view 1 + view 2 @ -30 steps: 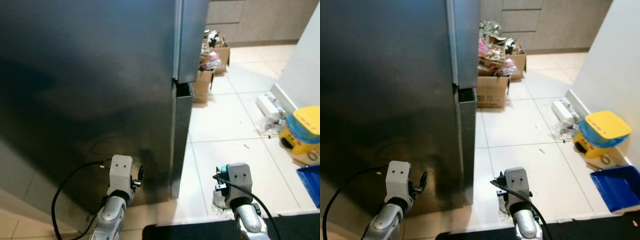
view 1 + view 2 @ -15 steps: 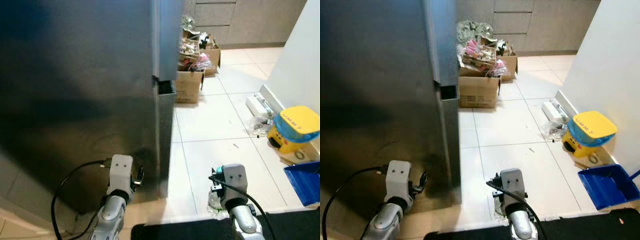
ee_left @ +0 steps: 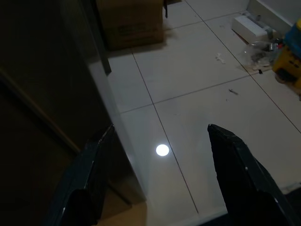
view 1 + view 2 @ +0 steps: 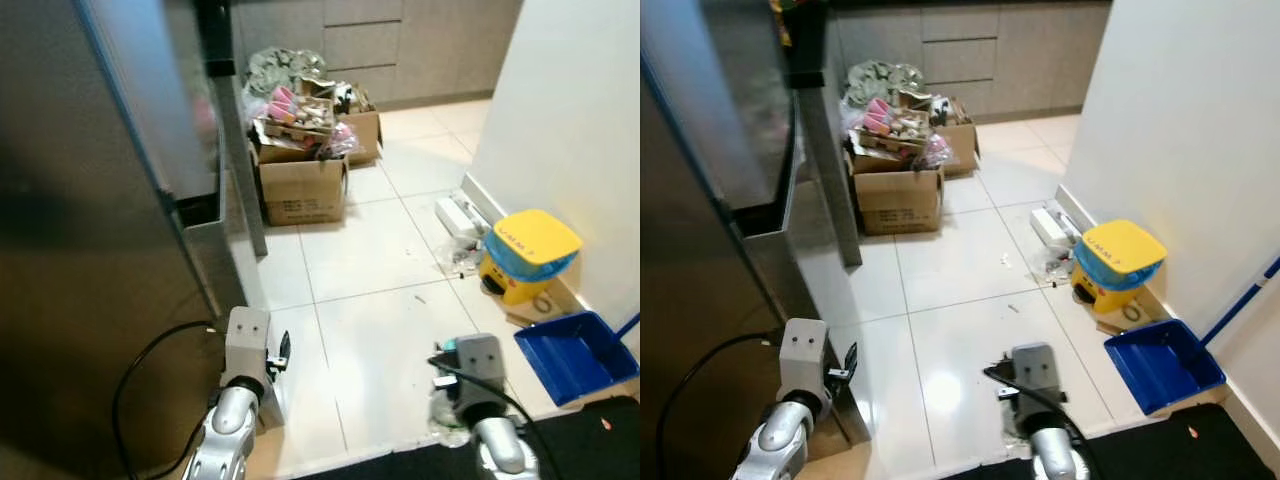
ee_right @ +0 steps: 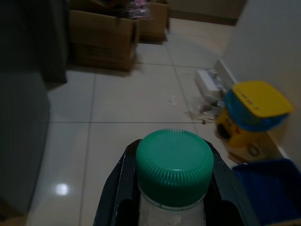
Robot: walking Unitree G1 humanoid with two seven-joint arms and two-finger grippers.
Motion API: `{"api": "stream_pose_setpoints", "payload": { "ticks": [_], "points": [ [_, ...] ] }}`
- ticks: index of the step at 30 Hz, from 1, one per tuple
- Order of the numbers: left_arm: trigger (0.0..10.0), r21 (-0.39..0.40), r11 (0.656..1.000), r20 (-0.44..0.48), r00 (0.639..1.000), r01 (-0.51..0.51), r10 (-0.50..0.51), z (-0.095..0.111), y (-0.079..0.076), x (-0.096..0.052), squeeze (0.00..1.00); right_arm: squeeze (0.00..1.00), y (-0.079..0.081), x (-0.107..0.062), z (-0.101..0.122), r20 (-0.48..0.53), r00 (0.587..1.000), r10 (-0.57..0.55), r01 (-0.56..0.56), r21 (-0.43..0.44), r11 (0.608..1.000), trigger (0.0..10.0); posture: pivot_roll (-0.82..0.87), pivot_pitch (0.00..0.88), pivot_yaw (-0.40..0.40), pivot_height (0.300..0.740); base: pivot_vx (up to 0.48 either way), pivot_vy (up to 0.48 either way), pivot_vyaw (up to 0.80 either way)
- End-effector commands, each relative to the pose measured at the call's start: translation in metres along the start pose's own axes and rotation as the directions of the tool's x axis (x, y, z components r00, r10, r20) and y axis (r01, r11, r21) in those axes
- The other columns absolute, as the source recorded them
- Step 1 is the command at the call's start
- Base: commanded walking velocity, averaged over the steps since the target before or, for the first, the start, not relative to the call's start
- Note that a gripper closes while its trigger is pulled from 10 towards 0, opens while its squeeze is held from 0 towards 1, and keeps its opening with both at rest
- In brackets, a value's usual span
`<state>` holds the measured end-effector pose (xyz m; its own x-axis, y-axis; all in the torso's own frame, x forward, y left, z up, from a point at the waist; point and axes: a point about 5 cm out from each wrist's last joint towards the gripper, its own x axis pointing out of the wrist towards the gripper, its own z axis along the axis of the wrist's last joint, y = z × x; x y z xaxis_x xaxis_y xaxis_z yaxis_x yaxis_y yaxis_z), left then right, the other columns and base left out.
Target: Restocking fridge
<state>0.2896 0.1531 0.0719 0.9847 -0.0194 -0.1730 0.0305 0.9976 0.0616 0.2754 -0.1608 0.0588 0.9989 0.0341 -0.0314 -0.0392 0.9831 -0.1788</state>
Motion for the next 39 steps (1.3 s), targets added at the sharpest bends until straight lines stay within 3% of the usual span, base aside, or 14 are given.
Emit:
{"api": "stream_pose_setpoints", "payload": {
  "ticks": [1, 8, 18, 19, 23, 24, 26, 29, 32, 34, 37, 38, 39],
  "points": [
    [10.0, 0.013, 0.999, -0.039, 0.998, -0.050, 0.050, -0.010, 0.011, -0.003, 0.00, 0.00, 0.007, -0.002, 0.001, 0.011, 1.000, 0.017, -0.017, 0.008, 1.000, 10.0, -0.13, 0.134, 0.018, 0.721, 0.000, 0.000, 0.00],
    [10.0, -0.015, 0.983, -0.031, 0.982, -0.185, 0.185, -0.007, 0.033, -0.003, 0.00, 0.00, 0.010, 0.003, 0.008, 0.038, 0.999, 0.019, -0.020, 0.016, 1.000, 10.0, -0.13, 0.130, 0.033, 0.721, 0.000, 0.000, 0.00],
    [10.0, -0.063, 0.980, -0.023, 0.982, -0.188, 0.187, 0.000, 0.036, 0.001, 0.00, 0.00, 0.014, 0.009, 0.015, 0.061, 0.998, 0.025, -0.026, 0.025, 0.999, 10.0, -0.12, 0.117, 0.042, 0.721, 0.000, 0.000, 0.00],
    [0.0, -0.076, 0.978, -0.016, 0.981, -0.194, 0.194, 0.002, 0.038, 0.002, 0.00, 0.00, 0.015, 0.010, 0.016, 0.065, 0.998, 0.025, -0.027, 0.027, 0.999, 10.0, -0.12, 0.112, 0.040, 0.721, 0.000, 0.000, 0.00],
    [0.0, -0.107, 0.975, 0.016, 0.980, -0.197, 0.199, 0.009, 0.040, 0.005, 0.00, 0.00, 0.014, 0.010, 0.018, 0.072, 0.997, 0.019, -0.021, 0.034, 0.999, 10.0, -0.12, 0.102, 0.036, 0.721, 0.000, 0.000, 0.00],
    [0.0, -0.123, 0.974, 0.063, 0.978, -0.191, 0.200, 0.022, 0.042, 0.009, 0.00, 0.00, 0.015, 0.009, 0.020, 0.077, 0.997, 0.017, -0.021, 0.043, 0.999, 10.0, -0.11, 0.090, 0.037, 0.721, 0.000, 0.000, 0.00],
    [0.0, -0.125, 0.974, 0.082, 0.976, -0.191, 0.202, 0.028, 0.043, 0.011, 0.00, 0.00, 0.017, 0.010, 0.021, 0.081, 0.996, 0.022, -0.026, 0.045, 0.999, 10.0, -0.11, 0.087, 0.042, 0.721, 0.000, 0.000, 0.00],
    [0.0, -0.111, 0.977, 0.137, 0.971, -0.180, 0.194, 0.045, 0.047, 0.014, 0.00, 0.00, 0.020, 0.013, 0.023, 0.092, 0.995, 0.029, -0.033, 0.045, 0.998, 10.0, -0.11, 0.082, 0.051, 0.721, 0.000, 0.000, 0.00],
    [0.0, -0.108, 0.978, 0.147, 0.971, -0.176, 0.191, 0.048, 0.048, 0.014, 0.00, 0.00, 0.020, 0.013, 0.024, 0.094, 0.995, 0.027, -0.031, 0.046, 0.998, 10.0, -0.11, 0.082, 0.053, 0.721, 0.000, 0.000, 0.00],
    [0.0, -0.082, 0.980, 0.186, 0.963, -0.180, 0.193, 0.061, 0.058, 0.009, 0.00, 0.00, 0.021, 0.015, 0.025, 0.098, 0.995, 0.017, -0.022, 0.054, 0.998, 10.0, -0.10, 0.075, 0.067, 0.721, 0.000, 0.000, 0.00],
    [0.0, -0.074, 0.979, 0.198, 0.960, -0.188, 0.199, 0.064, 0.062, 0.008, 0.00, 0.00, 0.021, 0.015, 0.025, 0.099, 0.995, 0.015, -0.021, 0.055, 0.998, 10.0, -0.10, 0.075, 0.068, 0.721, 0.000, 0.000, 0.00],
    [7.0, -0.057, 0.974, 0.219, 0.949, -0.221, 0.228, 0.072, 0.068, 0.007, 0.00, 0.00, 0.021, 0.016, 0.025, 0.099, 0.995, 0.015, -0.020, 0.056, 0.998, 10.0, -0.10, 0.073, 0.072, 0.721, 0.000, 0.000, 0.00],
    [10.0, -0.050, 0.970, 0.234, 0.942, -0.237, 0.242, 0.075, 0.070, 0.007, 0.00, 0.00, 0.021, 0.016, 0.025, 0.099, 0.995, 0.014, -0.020, 0.057, 0.998, 10.0, -0.09, 0.073, 0.073, 0.721, 0.000, 0.000, 0.00]
  ]
}}
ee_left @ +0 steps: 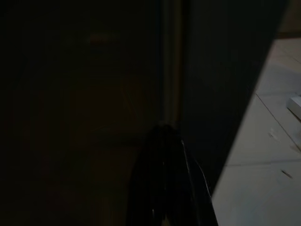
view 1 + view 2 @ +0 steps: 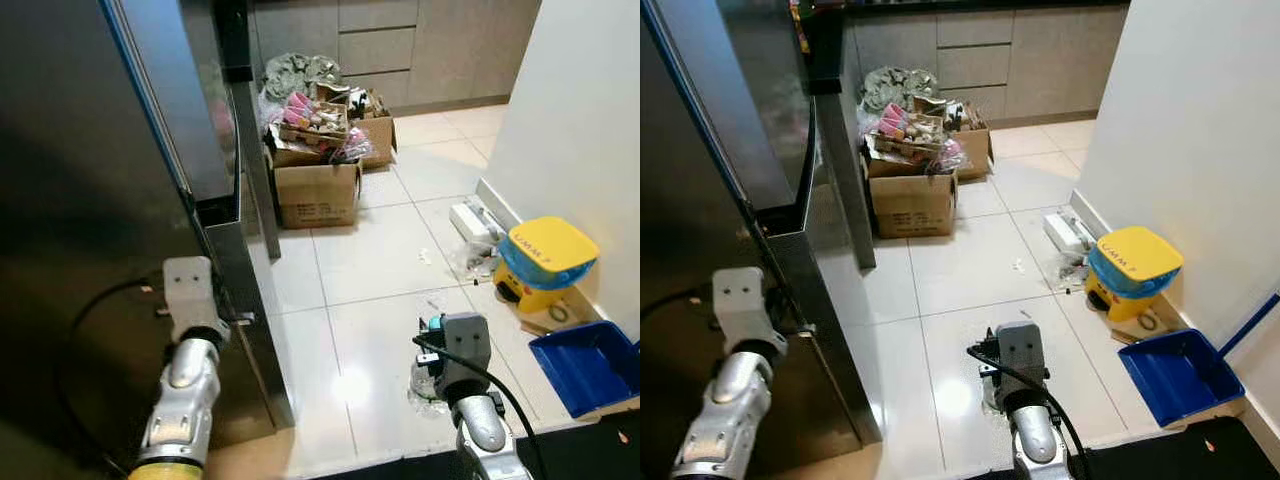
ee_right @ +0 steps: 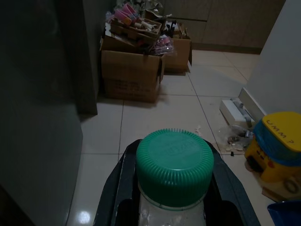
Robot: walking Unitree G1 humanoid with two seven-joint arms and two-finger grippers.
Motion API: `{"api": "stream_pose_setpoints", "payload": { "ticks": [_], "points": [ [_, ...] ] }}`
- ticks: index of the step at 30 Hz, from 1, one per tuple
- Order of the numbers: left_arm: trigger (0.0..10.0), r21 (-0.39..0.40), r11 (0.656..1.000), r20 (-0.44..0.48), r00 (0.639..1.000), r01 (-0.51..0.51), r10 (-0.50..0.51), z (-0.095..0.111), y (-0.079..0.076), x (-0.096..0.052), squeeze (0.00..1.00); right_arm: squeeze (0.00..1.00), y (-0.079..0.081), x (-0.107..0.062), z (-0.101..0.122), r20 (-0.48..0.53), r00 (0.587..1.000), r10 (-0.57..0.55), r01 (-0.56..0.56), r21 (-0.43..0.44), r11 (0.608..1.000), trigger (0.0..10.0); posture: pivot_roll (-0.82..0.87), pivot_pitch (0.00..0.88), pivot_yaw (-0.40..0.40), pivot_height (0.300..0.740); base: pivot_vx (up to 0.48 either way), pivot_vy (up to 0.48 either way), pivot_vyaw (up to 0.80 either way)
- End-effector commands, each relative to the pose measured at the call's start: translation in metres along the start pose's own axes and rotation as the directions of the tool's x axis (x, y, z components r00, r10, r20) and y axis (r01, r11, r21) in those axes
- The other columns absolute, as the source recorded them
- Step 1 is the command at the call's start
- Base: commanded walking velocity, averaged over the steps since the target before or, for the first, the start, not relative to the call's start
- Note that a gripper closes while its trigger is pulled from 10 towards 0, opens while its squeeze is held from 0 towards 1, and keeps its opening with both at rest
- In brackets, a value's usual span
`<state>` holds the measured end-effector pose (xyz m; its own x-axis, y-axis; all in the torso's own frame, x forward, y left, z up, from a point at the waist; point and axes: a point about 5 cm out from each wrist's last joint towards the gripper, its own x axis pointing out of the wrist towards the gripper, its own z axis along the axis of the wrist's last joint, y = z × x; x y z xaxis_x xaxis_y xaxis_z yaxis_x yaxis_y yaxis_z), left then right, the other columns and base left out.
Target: Restocking fridge
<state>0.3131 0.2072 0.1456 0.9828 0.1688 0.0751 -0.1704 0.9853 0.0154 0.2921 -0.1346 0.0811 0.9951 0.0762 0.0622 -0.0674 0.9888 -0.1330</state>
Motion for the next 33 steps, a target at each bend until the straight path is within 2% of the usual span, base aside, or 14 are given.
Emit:
{"api": "stream_pose_setpoints", "payload": {
  "ticks": [1, 10, 13, 15, 26, 33],
  "points": [
    [10.0, 0.039, 0.998, 0.007, 0.999, -0.040, 0.039, 0.004, 0.011, 0.000, 0.00, 0.00, 0.000, -0.001, -0.002, 0.000, 1.000, -0.011, 0.011, 0.011, 1.000, 10.0, -0.09, 0.073, 0.073, 0.721, 0.000, 0.000, 0.00],
    [10.0, 0.044, 0.999, 0.064, 0.998, -0.006, 0.003, 0.020, 0.001, 0.011, 0.00, 0.00, 0.006, 0.001, -0.001, 0.005, 1.000, -0.011, 0.011, 0.022, 1.000, 10.0, -0.09, 0.069, 0.084, 0.721, 0.000, 0.000, 0.00],
    [10.0, 0.096, 0.993, 0.060, 0.995, 0.074, -0.080, 0.022, -0.005, 0.009, 0.00, 0.00, 0.004, 0.000, -0.004, -0.005, 1.000, -0.018, 0.018, 0.023, 1.000, 10.0, -0.09, 0.069, 0.087, 0.721, 0.000, 0.000, 0.00],
    [10.0, 0.108, 0.990, 0.059, 0.994, 0.085, -0.092, 0.022, -0.005, 0.007, 0.00, 0.00, 0.003, -0.001, -0.006, -0.011, 1.000, -0.022, 0.022, 0.023, 0.999, 10.0, -0.09, 0.069, 0.087, 0.721, 0.000, 0.000, 0.00],
    [10.0, 0.102, 0.994, 0.102, 0.994, 0.031, -0.041, 0.029, -0.007, 0.015, 0.00, 0.00, 0.000, -0.001, -0.008, -0.016, 0.999, -0.032, 0.033, 0.019, 0.999, 10.0, -0.10, 0.068, 0.086, 0.721, 0.000, 0.000, 0.00],
    [10.0, 0.139, 0.990, 0.106, 0.994, 0.005, -0.019, 0.032, 0.002, 0.016, 0.00, 0.00, -0.001, -0.002, -0.009, -0.018, 0.999, -0.034, 0.034, 0.016, 0.999, 10.0, -0.10, 0.072, 0.082, 0.721, 0.000, 0.000, 0.00]
  ]
}}
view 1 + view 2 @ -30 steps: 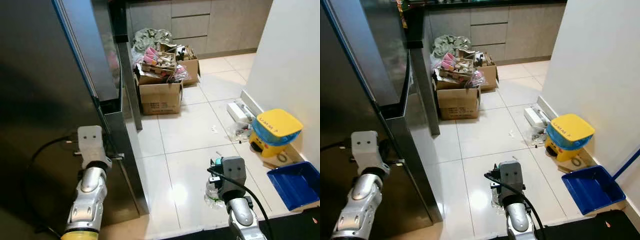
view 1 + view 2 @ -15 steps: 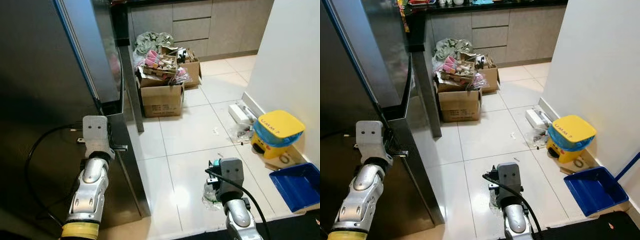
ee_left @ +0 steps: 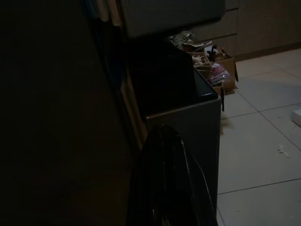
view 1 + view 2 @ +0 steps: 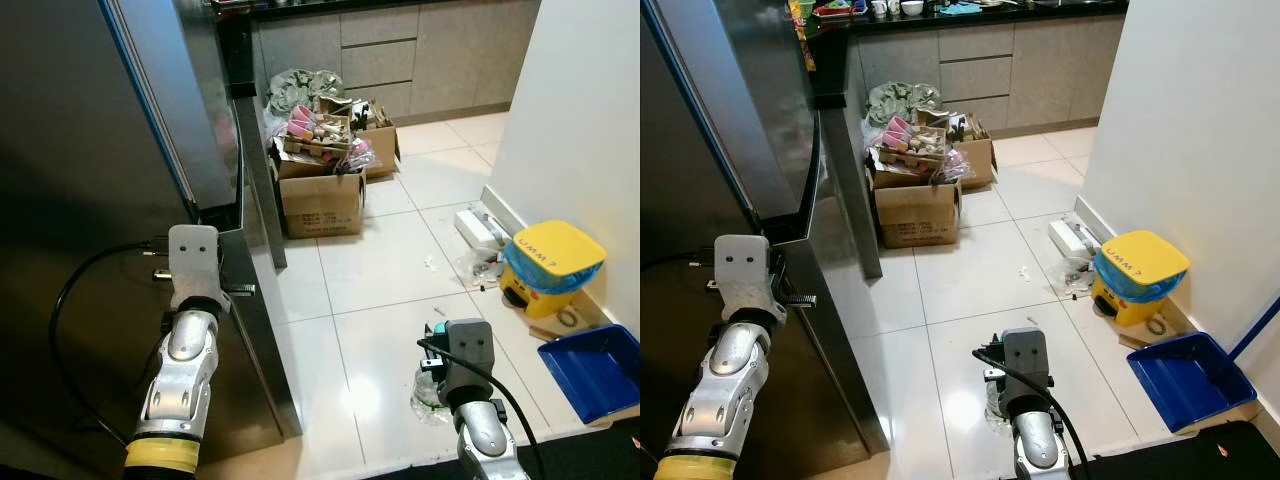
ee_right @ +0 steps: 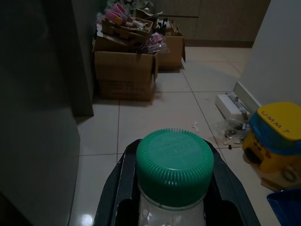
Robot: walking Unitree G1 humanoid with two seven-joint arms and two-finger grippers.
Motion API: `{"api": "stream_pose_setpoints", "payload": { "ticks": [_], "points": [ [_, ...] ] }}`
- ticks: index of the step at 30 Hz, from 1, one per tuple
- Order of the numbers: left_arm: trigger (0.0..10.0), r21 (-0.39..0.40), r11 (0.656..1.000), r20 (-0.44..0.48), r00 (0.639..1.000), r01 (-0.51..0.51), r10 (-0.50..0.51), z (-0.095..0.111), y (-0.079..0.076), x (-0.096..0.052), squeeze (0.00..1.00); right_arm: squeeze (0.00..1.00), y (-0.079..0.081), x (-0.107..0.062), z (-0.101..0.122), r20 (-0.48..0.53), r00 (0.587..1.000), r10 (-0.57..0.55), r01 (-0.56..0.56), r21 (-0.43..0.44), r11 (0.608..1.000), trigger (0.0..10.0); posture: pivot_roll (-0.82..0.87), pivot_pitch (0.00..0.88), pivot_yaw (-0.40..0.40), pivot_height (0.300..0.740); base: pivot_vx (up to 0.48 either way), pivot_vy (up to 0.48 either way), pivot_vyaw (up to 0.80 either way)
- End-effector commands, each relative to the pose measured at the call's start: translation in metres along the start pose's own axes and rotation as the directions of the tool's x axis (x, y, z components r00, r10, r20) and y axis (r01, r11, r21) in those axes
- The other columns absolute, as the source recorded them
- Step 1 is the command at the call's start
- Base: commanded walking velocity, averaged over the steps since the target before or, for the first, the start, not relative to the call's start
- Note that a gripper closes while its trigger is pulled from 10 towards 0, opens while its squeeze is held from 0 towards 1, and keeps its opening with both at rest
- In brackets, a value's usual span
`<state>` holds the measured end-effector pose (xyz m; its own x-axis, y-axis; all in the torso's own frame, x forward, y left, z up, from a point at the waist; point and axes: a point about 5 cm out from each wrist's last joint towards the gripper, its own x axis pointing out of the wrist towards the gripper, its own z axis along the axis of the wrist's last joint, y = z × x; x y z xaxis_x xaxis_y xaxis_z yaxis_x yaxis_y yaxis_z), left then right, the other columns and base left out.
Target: Restocking fridge
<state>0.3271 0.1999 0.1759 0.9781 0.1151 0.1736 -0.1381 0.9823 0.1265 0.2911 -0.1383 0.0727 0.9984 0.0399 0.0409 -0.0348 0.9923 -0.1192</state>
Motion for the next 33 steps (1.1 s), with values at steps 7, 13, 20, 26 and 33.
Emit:
{"api": "stream_pose_setpoints", "payload": {
  "ticks": [7, 13, 20, 26, 33],
  "points": [
    [10.0, 0.035, 0.997, -0.020, 0.998, -0.066, 0.066, -0.006, 0.019, 0.001, 0.00, 0.00, 0.003, -0.001, -0.001, 0.004, 1.000, 0.006, -0.006, 0.002, 1.000, 10.0, -0.09, 0.077, 0.077, 0.721, 0.000, 0.000, 0.00],
    [10.0, 0.020, 0.997, -0.012, 0.998, -0.068, 0.068, -0.005, 0.015, 0.007, 0.00, 0.00, 0.002, -0.002, -0.002, 0.001, 1.000, 0.010, -0.010, 0.000, 1.000, 10.0, -0.09, 0.080, 0.069, 0.721, 0.000, 0.000, 0.00],
    [10.0, 0.001, 0.998, 0.008, 0.998, -0.068, 0.068, 0.001, 0.008, 0.014, 0.00, 0.00, 0.002, -0.001, -0.001, 0.003, 1.000, 0.008, -0.008, -0.002, 1.000, 10.0, -0.10, 0.083, 0.071, 0.721, 0.000, 0.000, 0.00],
    [10.0, 0.001, 0.994, 0.032, 0.993, -0.111, 0.111, 0.007, 0.013, 0.022, 0.00, 0.00, 0.002, -0.002, -0.002, 0.002, 1.000, 0.007, -0.007, 0.001, 1.000, 10.0, -0.10, 0.083, 0.070, 0.721, 0.000, 0.000, 0.00],
    [10.0, 0.006, 0.989, 0.044, 0.988, -0.146, 0.146, 0.010, 0.013, 0.027, 0.00, 0.00, 0.001, -0.001, -0.001, 0.004, 1.000, 0.003, -0.003, 0.001, 1.000, 10.0, -0.10, 0.084, 0.069, 0.721, 0.000, 0.000, 0.00]
  ]
}}
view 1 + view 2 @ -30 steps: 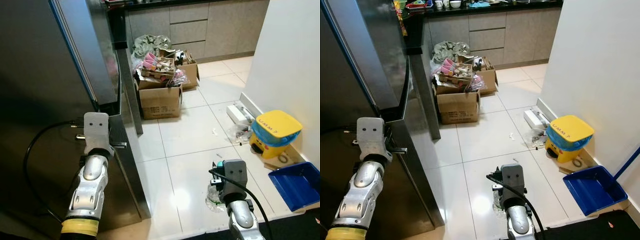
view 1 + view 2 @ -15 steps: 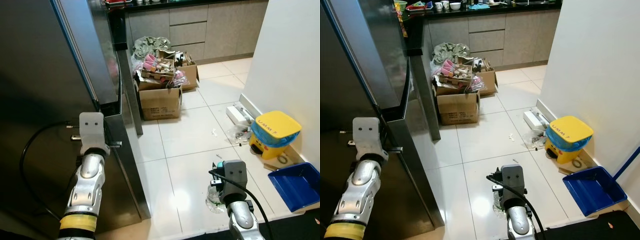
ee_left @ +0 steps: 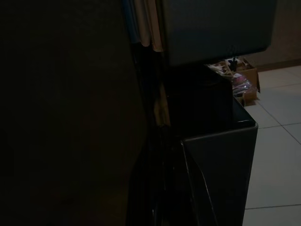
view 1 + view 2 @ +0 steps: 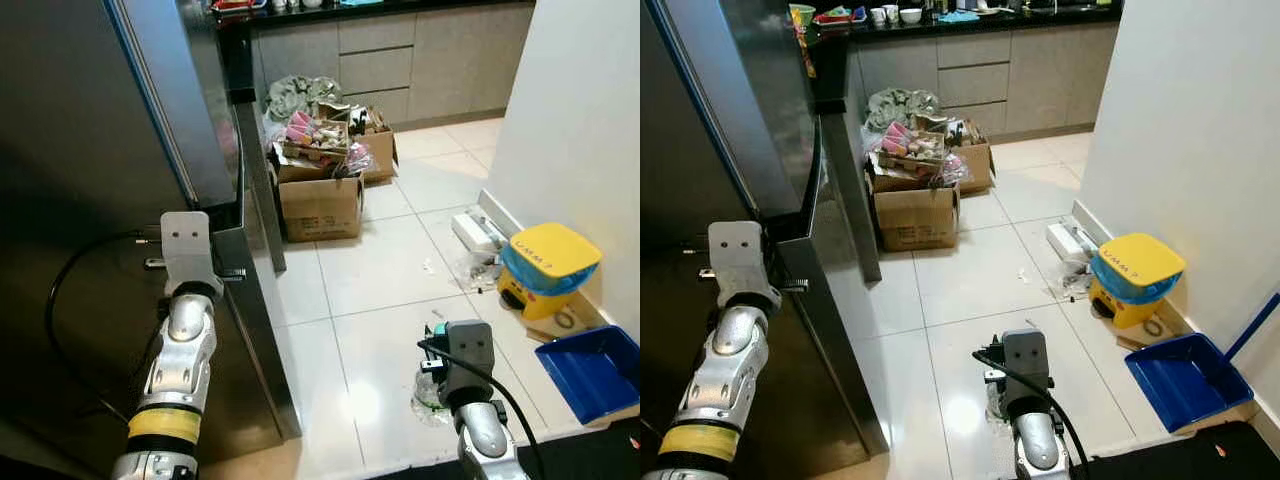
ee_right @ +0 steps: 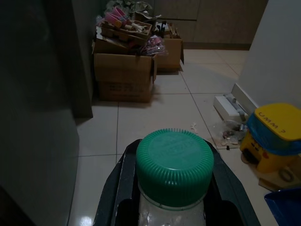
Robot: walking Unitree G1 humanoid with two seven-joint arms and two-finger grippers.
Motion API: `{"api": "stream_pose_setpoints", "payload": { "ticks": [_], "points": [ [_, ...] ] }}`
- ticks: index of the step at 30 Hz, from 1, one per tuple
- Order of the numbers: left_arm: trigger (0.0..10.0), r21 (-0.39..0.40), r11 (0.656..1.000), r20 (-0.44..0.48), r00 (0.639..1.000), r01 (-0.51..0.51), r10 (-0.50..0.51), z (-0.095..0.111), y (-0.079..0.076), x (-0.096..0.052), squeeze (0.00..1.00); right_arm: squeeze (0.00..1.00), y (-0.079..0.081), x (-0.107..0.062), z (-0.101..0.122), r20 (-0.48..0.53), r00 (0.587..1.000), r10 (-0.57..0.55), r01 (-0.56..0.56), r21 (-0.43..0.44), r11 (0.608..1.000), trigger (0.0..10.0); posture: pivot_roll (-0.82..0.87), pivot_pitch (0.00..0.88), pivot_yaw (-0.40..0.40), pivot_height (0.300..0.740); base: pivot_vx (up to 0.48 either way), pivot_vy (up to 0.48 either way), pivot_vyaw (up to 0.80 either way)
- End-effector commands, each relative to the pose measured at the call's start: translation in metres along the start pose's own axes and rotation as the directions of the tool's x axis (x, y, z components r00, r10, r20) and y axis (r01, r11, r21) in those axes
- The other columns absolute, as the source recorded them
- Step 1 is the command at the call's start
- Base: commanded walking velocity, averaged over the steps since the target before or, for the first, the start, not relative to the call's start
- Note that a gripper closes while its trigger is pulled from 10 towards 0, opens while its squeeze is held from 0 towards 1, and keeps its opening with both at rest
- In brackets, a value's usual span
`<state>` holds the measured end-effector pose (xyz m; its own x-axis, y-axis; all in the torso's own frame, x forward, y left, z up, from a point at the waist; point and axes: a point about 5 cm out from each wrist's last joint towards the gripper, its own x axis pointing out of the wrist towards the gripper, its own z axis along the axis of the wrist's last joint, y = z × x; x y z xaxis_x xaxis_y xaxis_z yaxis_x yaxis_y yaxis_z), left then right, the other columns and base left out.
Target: Restocking fridge
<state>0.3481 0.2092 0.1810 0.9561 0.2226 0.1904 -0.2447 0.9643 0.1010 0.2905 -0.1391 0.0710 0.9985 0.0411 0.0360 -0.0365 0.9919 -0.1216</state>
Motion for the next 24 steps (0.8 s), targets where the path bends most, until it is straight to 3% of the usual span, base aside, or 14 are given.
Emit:
{"api": "stream_pose_setpoints", "payload": {
  "ticks": [1, 8, 9, 21, 24],
  "points": [
    [10.0, 0.012, 0.999, 0.041, 0.998, -0.045, 0.044, 0.010, 0.004, 0.007, 0.00, 0.00, 0.001, -0.001, 0.001, 0.008, 1.000, 0.001, -0.001, 0.004, 1.000, 10.0, -0.10, 0.084, 0.068, 0.721, 0.000, 0.000, 0.00],
    [10.0, 0.000, 1.000, 0.014, 1.000, -0.026, 0.026, 0.009, -0.002, 0.012, 0.00, 0.00, 0.002, -0.001, 0.000, 0.008, 1.000, 0.005, -0.005, 0.005, 1.000, 10.0, -0.10, 0.084, 0.068, 0.721, 0.000, 0.000, 0.00],
    [10.0, 0.000, 1.000, 0.008, 1.000, -0.020, 0.020, 0.008, -0.003, 0.012, 1.00, 0.00, 0.002, -0.001, 0.000, 0.008, 1.000, 0.005, -0.005, 0.005, 1.000, 10.0, -0.10, 0.083, 0.070, 0.721, 0.000, 0.000, 0.00],
    [10.0, -0.018, 0.999, -0.004, 1.000, 0.031, -0.031, 0.003, -0.005, 0.012, 1.00, 0.00, 0.003, -0.002, 0.000, 0.006, 1.000, 0.007, -0.007, 0.006, 1.000, 10.0, -0.10, 0.076, 0.071, 0.721, 0.000, 0.000, 0.00],
    [10.0, -0.046, 0.995, -0.040, 0.995, 0.085, -0.087, 0.000, -0.018, 0.011, 1.00, 0.00, 0.004, -0.002, 0.000, 0.007, 1.000, 0.009, -0.009, 0.007, 1.000, 10.0, -0.10, 0.070, 0.072, 0.721, 0.000, 0.000, 0.00]
  ]
}}
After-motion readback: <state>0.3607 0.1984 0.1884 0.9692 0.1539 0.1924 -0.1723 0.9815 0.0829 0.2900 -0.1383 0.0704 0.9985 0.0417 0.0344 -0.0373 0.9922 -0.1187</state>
